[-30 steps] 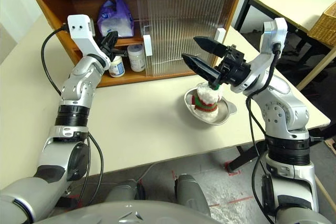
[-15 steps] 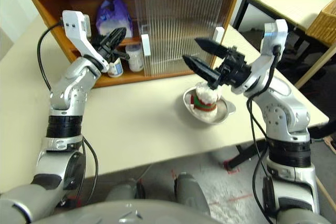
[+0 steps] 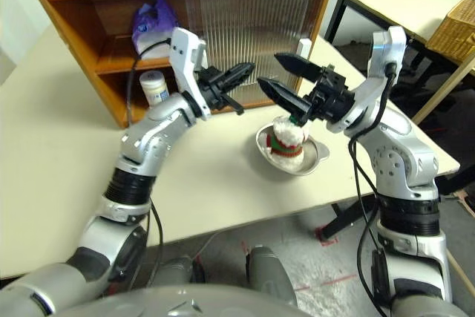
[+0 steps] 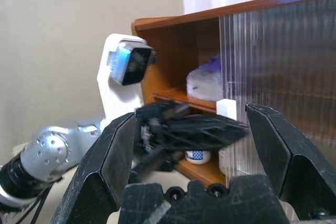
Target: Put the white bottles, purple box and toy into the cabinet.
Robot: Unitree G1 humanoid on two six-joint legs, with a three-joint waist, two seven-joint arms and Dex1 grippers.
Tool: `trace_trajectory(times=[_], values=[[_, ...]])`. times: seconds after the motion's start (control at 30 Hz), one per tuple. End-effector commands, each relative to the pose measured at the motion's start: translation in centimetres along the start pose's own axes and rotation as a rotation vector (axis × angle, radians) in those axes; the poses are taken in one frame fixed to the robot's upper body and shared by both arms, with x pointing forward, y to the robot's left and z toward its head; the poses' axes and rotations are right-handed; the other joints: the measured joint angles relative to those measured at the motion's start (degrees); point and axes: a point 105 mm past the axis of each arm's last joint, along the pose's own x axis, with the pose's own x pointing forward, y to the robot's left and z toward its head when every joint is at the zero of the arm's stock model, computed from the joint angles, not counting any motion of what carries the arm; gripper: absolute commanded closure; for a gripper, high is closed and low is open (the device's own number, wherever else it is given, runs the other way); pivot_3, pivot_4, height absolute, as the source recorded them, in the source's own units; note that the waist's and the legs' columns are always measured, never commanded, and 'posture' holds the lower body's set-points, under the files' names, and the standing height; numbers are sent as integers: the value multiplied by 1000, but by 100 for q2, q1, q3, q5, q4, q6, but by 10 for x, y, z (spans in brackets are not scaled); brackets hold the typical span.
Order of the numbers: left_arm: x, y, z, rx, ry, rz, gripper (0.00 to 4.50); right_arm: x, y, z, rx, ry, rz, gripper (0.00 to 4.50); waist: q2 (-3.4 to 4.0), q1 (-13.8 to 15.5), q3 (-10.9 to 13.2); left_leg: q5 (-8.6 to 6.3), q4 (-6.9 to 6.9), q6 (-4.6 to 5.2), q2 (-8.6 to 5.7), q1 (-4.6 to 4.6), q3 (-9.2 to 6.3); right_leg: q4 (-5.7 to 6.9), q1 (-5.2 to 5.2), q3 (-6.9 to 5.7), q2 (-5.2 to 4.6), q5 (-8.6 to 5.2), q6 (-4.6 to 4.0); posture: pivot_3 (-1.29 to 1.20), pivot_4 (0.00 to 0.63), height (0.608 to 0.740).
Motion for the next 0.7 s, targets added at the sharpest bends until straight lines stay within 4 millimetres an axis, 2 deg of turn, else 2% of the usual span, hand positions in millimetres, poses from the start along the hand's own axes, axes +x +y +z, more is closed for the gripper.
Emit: trace_trajectory(times=[0.03,0.17,0.47,0.7], values=[[6,11,-11,49,1,90,4455,-2,2,3,-1,5,2,0,0,0,0,0,0,0,0,0,0,-1,-1,0,2,-1,-1,-131,0,740],[6,27,-21,85,0,218,4455,-5,3,3,-1,10,-5,0,-1,3,1,0,0,0,4,-4,-2,-2,-3,0,2,-3,0,-139,0,740],[3,43,-19,126,-40,331,4455,-5,4,3,2,11,-8,0,-1,3,1,-1,0,-2,3,-8,-2,-6,-4,-2,-4,-1,7,-139,0,740],[-11,60,-29,144,-11,432,4455,-4,4,3,3,11,-1,0,-1,4,1,-1,0,-2,3,-8,-2,-5,-4,-2,-4,-1,8,-124,0,740]])
